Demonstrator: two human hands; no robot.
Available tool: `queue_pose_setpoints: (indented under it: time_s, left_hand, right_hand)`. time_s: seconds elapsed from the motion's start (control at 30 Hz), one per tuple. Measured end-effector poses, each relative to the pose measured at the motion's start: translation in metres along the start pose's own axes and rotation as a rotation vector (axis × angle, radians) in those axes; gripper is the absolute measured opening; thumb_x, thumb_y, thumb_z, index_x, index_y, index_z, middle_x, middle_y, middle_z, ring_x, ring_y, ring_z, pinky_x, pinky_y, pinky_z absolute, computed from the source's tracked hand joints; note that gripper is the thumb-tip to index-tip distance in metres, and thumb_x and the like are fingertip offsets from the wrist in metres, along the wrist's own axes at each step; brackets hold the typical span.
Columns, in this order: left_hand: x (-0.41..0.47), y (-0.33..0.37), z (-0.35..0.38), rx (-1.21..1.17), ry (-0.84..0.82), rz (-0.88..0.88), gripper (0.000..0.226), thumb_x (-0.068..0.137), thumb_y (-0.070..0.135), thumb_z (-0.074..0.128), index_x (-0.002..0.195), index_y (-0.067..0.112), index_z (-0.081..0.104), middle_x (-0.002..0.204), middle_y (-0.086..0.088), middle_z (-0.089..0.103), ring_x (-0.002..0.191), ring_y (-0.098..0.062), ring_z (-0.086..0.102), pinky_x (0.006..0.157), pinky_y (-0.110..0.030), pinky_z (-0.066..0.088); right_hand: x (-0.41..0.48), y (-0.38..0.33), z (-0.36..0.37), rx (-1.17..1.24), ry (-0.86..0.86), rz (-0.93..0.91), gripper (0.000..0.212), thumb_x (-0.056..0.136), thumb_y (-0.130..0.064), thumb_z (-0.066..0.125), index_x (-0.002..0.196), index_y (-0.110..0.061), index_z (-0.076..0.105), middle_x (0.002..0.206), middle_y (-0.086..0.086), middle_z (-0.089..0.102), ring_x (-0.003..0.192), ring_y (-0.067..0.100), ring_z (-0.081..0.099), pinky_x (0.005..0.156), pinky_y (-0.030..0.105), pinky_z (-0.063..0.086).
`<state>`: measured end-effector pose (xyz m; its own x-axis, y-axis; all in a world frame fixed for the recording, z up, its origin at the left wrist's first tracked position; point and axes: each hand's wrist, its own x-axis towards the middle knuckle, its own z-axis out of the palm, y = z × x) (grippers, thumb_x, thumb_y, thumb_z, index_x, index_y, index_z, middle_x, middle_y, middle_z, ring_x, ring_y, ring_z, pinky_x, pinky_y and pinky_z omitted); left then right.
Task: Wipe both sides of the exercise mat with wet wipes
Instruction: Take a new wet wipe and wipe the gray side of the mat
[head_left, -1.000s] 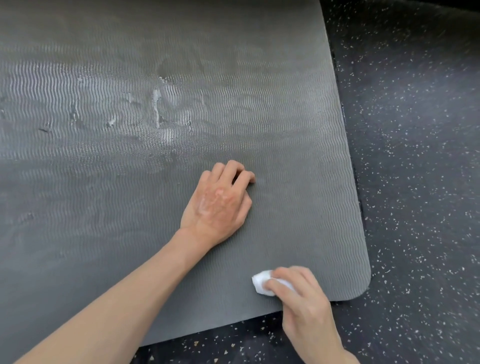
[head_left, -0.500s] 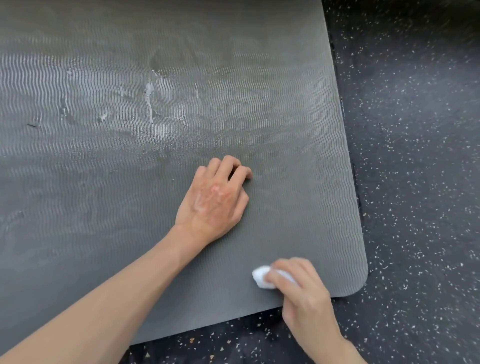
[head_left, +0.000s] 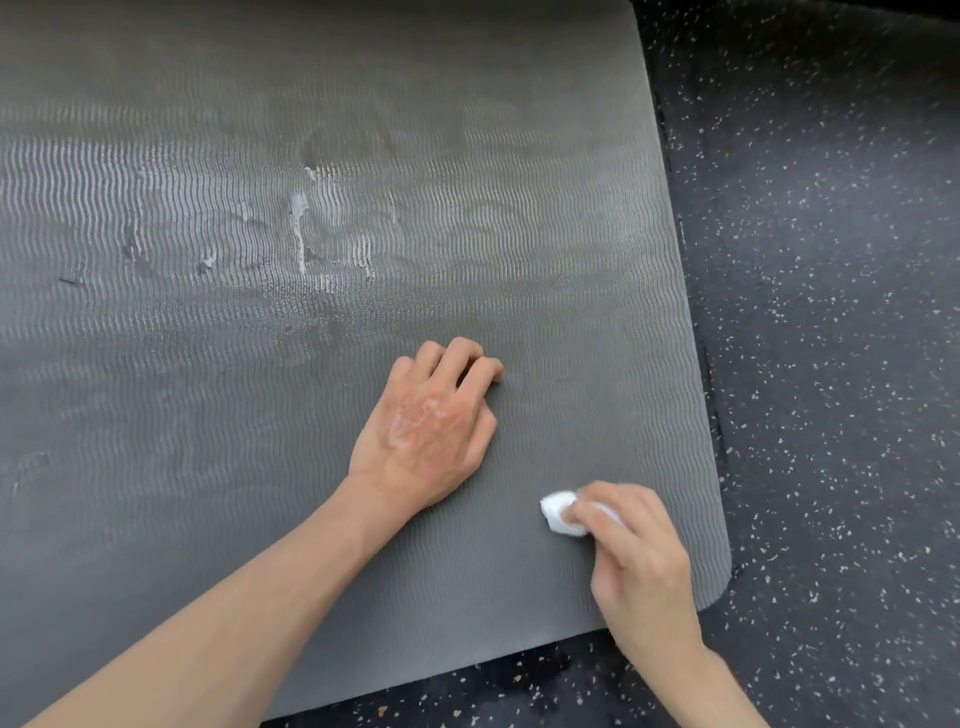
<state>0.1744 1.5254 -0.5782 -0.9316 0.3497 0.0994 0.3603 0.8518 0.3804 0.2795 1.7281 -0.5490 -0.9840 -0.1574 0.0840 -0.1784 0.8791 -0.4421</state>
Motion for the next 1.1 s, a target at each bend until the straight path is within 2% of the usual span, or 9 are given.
queue_pose_setpoints:
  time_s: [0.13,0.23,0.33,0.5,0.6,0.73,0.93,1.1]
  left_hand:
    - [-0.001,0.000,-0.001,0.017,-0.017,-0.008,0.027,0.087,0.025,0.041,0.104,0.015,0.059,0.102,-0.004,0.055,0.081,-0.025,0.049,0.064,-0.038,0.039]
    - [0.000,0.002,0.000,0.020,-0.026,0.000,0.028,0.088,0.024,0.040,0.105,0.014,0.059,0.103,-0.005,0.055,0.081,-0.026,0.049,0.064,-0.039,0.040]
    - [0.000,0.001,0.001,0.017,-0.006,0.004,0.027,0.088,0.024,0.040,0.105,0.014,0.060,0.103,-0.005,0.056,0.081,-0.026,0.049,0.063,-0.039,0.040]
    - [-0.001,0.000,0.000,0.024,-0.004,0.004,0.028,0.088,0.024,0.040,0.104,0.013,0.060,0.103,-0.005,0.056,0.080,-0.026,0.050,0.062,-0.039,0.040]
    - [0.000,0.001,0.001,0.027,-0.017,0.009,0.028,0.088,0.025,0.040,0.105,0.014,0.060,0.104,-0.005,0.056,0.080,-0.026,0.050,0.063,-0.039,0.039]
    - [0.001,-0.001,0.001,0.023,-0.007,0.020,0.028,0.088,0.024,0.039,0.104,0.014,0.059,0.104,-0.004,0.056,0.080,-0.025,0.049,0.063,-0.039,0.040]
    - [-0.001,-0.001,0.001,0.027,0.001,0.012,0.027,0.087,0.024,0.040,0.103,0.015,0.060,0.103,-0.003,0.057,0.079,-0.025,0.049,0.063,-0.039,0.040]
    - [0.001,-0.002,0.001,0.005,-0.006,0.030,0.026,0.087,0.024,0.041,0.103,0.015,0.060,0.103,-0.003,0.057,0.079,-0.025,0.049,0.064,-0.038,0.039]
  right_hand:
    - [-0.032,-0.002,-0.005,0.053,0.002,-0.023,0.028,0.095,0.002,0.037,0.089,-0.018,0.057,0.092,-0.002,0.059,0.084,0.021,0.052,0.076,0.021,0.041]
    - [0.000,0.002,-0.001,-0.023,0.001,0.000,0.030,0.087,0.007,0.038,0.081,-0.010,0.062,0.089,0.001,0.061,0.082,0.023,0.054,0.076,0.021,0.041]
    - [0.046,0.005,0.007,-0.066,0.048,0.038,0.030,0.087,0.002,0.038,0.081,-0.003,0.067,0.091,0.002,0.064,0.085,0.019,0.053,0.079,0.016,0.039]
    - [0.011,0.000,-0.001,-0.040,0.058,0.047,0.032,0.088,0.005,0.039,0.081,-0.003,0.069,0.093,0.000,0.065,0.086,0.021,0.055,0.087,0.012,0.037]
    - [0.032,0.007,0.001,-0.074,0.052,0.031,0.029,0.083,0.009,0.042,0.079,-0.003,0.068,0.091,0.001,0.065,0.084,0.023,0.055,0.084,0.011,0.034]
    - [0.105,0.017,0.014,-0.070,0.108,0.035,0.030,0.080,0.005,0.039,0.081,-0.003,0.068,0.090,0.005,0.065,0.083,0.024,0.054,0.079,0.015,0.034]
    - [0.052,0.007,0.003,-0.062,0.087,0.044,0.032,0.080,0.005,0.037,0.083,-0.003,0.067,0.092,0.003,0.064,0.085,0.025,0.055,0.081,0.014,0.036]
    - [0.141,0.022,0.019,-0.077,0.146,0.011,0.030,0.073,0.012,0.044,0.082,-0.003,0.068,0.089,0.009,0.065,0.081,0.031,0.055,0.073,0.027,0.039]
